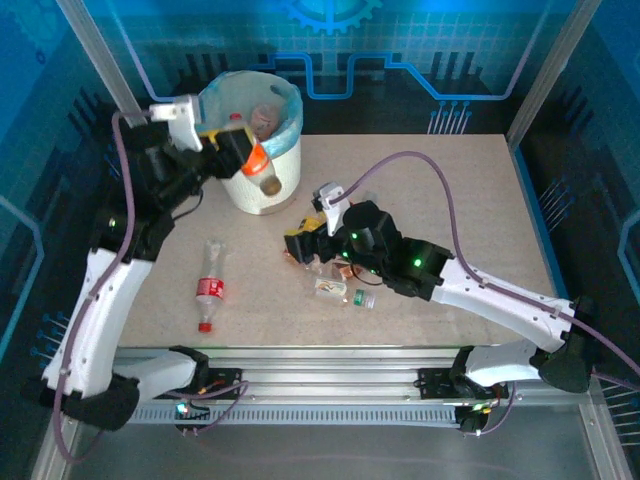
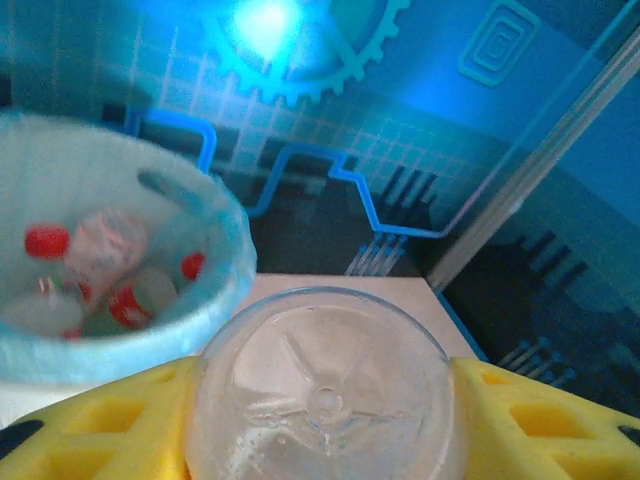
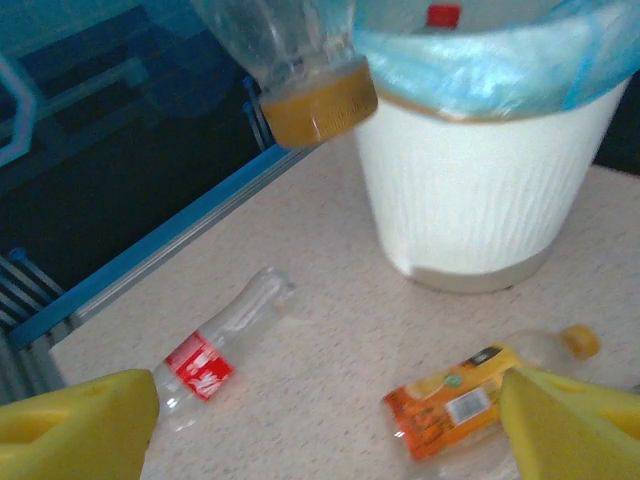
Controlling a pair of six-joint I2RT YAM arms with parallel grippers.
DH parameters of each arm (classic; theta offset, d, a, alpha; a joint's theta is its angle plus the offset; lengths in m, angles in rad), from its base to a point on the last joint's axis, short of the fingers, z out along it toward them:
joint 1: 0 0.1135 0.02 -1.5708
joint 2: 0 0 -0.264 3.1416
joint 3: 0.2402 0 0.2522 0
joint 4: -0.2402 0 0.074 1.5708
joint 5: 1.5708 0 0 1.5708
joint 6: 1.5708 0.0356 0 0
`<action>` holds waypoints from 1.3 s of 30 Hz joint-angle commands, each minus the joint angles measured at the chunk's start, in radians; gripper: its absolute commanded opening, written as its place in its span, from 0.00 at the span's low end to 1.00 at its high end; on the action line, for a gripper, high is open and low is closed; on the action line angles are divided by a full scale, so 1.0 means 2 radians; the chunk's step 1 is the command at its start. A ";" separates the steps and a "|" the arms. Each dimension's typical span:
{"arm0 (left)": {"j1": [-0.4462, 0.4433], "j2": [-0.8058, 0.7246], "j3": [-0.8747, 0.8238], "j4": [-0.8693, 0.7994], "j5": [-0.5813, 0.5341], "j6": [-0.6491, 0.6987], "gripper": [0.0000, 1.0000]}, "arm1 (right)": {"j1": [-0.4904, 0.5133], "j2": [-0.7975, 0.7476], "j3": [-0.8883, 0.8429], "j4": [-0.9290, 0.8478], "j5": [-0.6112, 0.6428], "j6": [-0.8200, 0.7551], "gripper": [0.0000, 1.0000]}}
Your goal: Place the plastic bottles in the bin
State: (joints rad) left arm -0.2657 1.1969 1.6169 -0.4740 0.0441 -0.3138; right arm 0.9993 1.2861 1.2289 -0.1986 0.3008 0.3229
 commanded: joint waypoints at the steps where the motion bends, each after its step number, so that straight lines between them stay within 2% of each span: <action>1: 0.003 0.070 0.078 0.010 -0.040 0.062 0.45 | -0.029 0.013 0.037 -0.017 0.012 -0.033 0.89; 11: 0.036 0.267 0.262 0.011 -0.079 0.106 0.44 | -0.098 0.047 0.071 -0.034 -0.047 -0.023 0.89; 17: 0.040 0.342 0.308 -0.001 -0.076 0.118 0.44 | -0.120 0.069 0.091 -0.046 -0.071 -0.020 0.89; 25: 0.041 0.393 0.303 -0.025 -0.064 0.102 0.46 | -0.135 0.090 0.097 -0.054 -0.092 -0.018 0.89; 30: 0.042 0.402 0.268 -0.020 -0.060 0.104 0.47 | -0.145 0.105 0.110 -0.066 -0.109 -0.004 0.88; 39: 0.052 0.417 0.236 -0.023 -0.053 0.088 0.48 | -0.149 0.096 0.090 -0.059 -0.101 0.001 0.88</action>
State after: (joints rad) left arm -0.1783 2.0144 2.1086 -0.5190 -0.0818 -0.1093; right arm 0.7185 1.4925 1.4185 -0.3233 0.1089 0.3115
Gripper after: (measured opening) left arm 0.551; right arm 0.885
